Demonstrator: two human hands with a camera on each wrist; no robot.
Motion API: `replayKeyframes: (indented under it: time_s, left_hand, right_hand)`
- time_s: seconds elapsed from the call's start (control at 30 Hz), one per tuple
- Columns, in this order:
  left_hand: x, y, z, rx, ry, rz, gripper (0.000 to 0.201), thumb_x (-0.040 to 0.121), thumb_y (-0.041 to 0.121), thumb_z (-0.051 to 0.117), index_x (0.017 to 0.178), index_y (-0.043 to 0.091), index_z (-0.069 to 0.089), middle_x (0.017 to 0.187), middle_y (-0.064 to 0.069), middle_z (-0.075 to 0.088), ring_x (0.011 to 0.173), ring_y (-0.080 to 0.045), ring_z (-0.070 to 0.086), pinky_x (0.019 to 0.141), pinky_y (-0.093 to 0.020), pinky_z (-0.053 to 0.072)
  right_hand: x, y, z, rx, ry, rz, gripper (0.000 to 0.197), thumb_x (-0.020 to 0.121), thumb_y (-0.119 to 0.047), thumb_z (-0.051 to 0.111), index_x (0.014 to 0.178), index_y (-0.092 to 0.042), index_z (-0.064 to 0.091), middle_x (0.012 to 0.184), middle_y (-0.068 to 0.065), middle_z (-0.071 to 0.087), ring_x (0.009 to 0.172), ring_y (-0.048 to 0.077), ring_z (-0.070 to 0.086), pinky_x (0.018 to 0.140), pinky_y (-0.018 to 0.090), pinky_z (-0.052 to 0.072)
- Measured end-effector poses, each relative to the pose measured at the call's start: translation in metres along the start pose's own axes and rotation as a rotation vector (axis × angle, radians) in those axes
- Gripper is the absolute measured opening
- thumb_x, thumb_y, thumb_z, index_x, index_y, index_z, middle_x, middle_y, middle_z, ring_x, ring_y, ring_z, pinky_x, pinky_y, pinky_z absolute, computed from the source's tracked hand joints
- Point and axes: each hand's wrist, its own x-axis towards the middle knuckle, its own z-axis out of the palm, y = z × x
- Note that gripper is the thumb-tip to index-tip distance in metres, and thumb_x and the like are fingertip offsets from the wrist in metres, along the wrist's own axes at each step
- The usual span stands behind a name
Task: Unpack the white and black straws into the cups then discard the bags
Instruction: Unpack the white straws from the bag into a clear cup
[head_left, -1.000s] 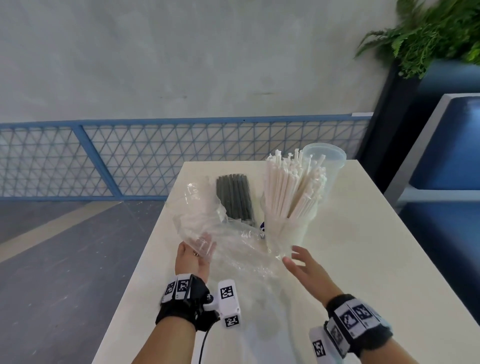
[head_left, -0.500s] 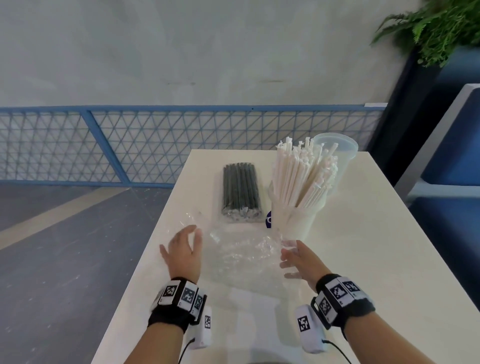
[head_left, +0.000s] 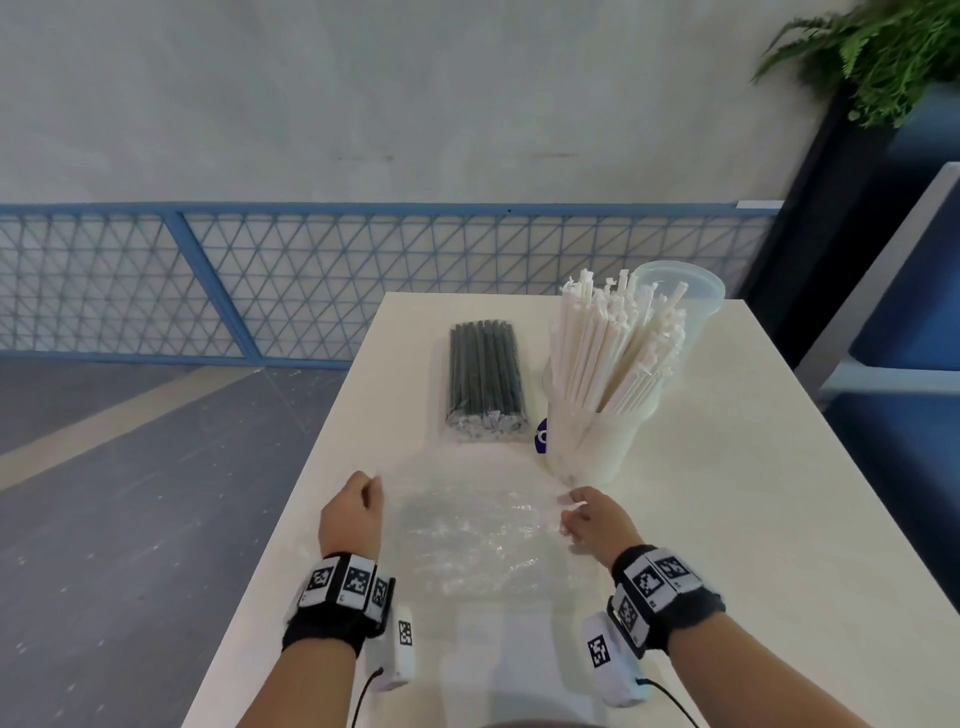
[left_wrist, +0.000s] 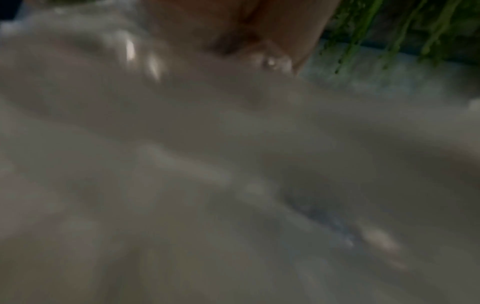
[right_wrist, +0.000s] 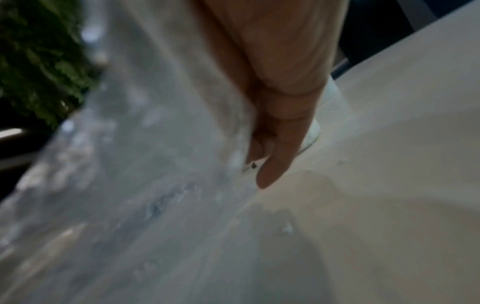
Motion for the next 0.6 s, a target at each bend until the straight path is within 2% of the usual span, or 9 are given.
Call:
replayKeyframes:
  time_s: [0.07, 0.13, 0.2, 0.27, 0.33, 0.4, 0.43, 0.5, 0.6]
  left_hand:
    - [0.003, -0.01, -0.002, -0.007, 0.009, -0.079, 0.03, 0.095, 0.021, 0.044, 0.073, 0.001, 0.046, 0.063, -0.02, 0.057, 0.064, -0.038, 0.053, 0.059, -0.037, 0.039]
    - [0.005, -0.013, -0.006, -0.032, 0.005, -0.133, 0.023, 0.096, 0.018, 0.043, 0.079, 0.004, 0.049, 0.067, -0.013, 0.062, 0.067, -0.033, 0.055, 0.061, -0.033, 0.036]
    - [0.006, -0.013, -0.008, -0.08, -0.053, -0.172, 0.01, 0.094, 0.011, 0.045, 0.085, 0.01, 0.05, 0.073, -0.008, 0.063, 0.07, -0.027, 0.053, 0.064, -0.029, 0.034]
    - [0.008, -0.011, -0.007, -0.153, -0.132, -0.187, 0.011, 0.088, 0.005, 0.051, 0.083, 0.015, 0.051, 0.081, -0.008, 0.066, 0.07, -0.025, 0.051, 0.066, -0.029, 0.038]
    - [0.011, -0.009, -0.005, -0.175, -0.169, -0.186, 0.016, 0.087, 0.007, 0.054, 0.076, 0.019, 0.05, 0.081, -0.008, 0.066, 0.069, -0.025, 0.051, 0.065, -0.029, 0.039]
    - [0.013, -0.002, -0.005, -0.16, -0.204, -0.203, 0.017, 0.092, 0.018, 0.05, 0.075, 0.015, 0.051, 0.072, -0.004, 0.065, 0.066, -0.024, 0.05, 0.061, -0.029, 0.037]
    - [0.015, 0.003, -0.005, -0.142, -0.227, -0.216, 0.023, 0.094, 0.026, 0.047, 0.075, 0.013, 0.052, 0.068, -0.002, 0.065, 0.061, -0.023, 0.049, 0.06, -0.029, 0.037]
    - [0.019, 0.011, -0.004, -0.077, -0.291, -0.236, 0.036, 0.093, 0.041, 0.045, 0.074, 0.011, 0.054, 0.064, 0.0, 0.063, 0.053, -0.02, 0.047, 0.059, -0.029, 0.037]
    - [0.025, 0.016, 0.004, -0.022, -0.341, -0.248, 0.032, 0.092, 0.034, 0.05, 0.071, 0.011, 0.052, 0.06, 0.0, 0.062, 0.044, -0.019, 0.047, 0.053, -0.025, 0.039]
  right_hand:
    - [0.003, 0.003, -0.001, -0.091, 0.056, 0.006, 0.026, 0.088, 0.004, 0.046, 0.114, -0.003, 0.05, 0.069, 0.002, 0.06, 0.063, 0.017, 0.052, 0.065, 0.028, 0.049]
    - [0.0, 0.001, 0.0, -0.162, 0.133, 0.002, 0.031, 0.089, -0.003, 0.052, 0.12, -0.005, 0.047, 0.082, 0.007, 0.064, 0.07, 0.018, 0.056, 0.068, 0.025, 0.047]
    - [-0.01, -0.003, 0.006, -0.358, 0.251, -0.114, 0.049, 0.086, -0.011, 0.061, 0.129, -0.01, 0.038, 0.118, 0.012, 0.054, 0.101, 0.023, 0.054, 0.088, 0.028, 0.044]
    - [-0.027, -0.015, 0.017, -0.592, 0.341, -0.356, 0.063, 0.082, -0.022, 0.066, 0.136, -0.019, 0.031, 0.137, 0.007, 0.035, 0.124, 0.024, 0.039, 0.106, 0.033, 0.034]
    - [-0.039, -0.024, 0.033, -0.826, 0.194, -0.536, 0.068, 0.084, -0.033, 0.061, 0.14, -0.028, 0.023, 0.15, 0.002, 0.018, 0.14, 0.026, 0.02, 0.114, 0.042, 0.022]
    - [-0.038, -0.02, 0.047, -1.076, -0.023, -0.529, 0.078, 0.088, -0.046, 0.052, 0.146, -0.033, 0.003, 0.156, -0.001, -0.017, 0.144, 0.029, -0.014, 0.114, 0.055, 0.012]
    - [-0.035, -0.016, 0.052, -1.16, -0.109, -0.468, 0.082, 0.089, -0.051, 0.048, 0.146, -0.035, -0.008, 0.149, -0.002, -0.034, 0.138, 0.03, -0.028, 0.113, 0.06, 0.008]
    - [-0.027, -0.008, 0.057, -1.231, -0.241, -0.331, 0.088, 0.088, -0.056, 0.045, 0.143, -0.038, -0.02, 0.138, -0.002, -0.045, 0.133, 0.035, -0.037, 0.11, 0.064, 0.004]
    - [-0.022, -0.003, 0.063, -1.3, -0.37, -0.226, 0.095, 0.085, -0.059, 0.049, 0.141, -0.038, -0.025, 0.145, 0.0, -0.043, 0.134, 0.039, -0.035, 0.108, 0.068, 0.003]
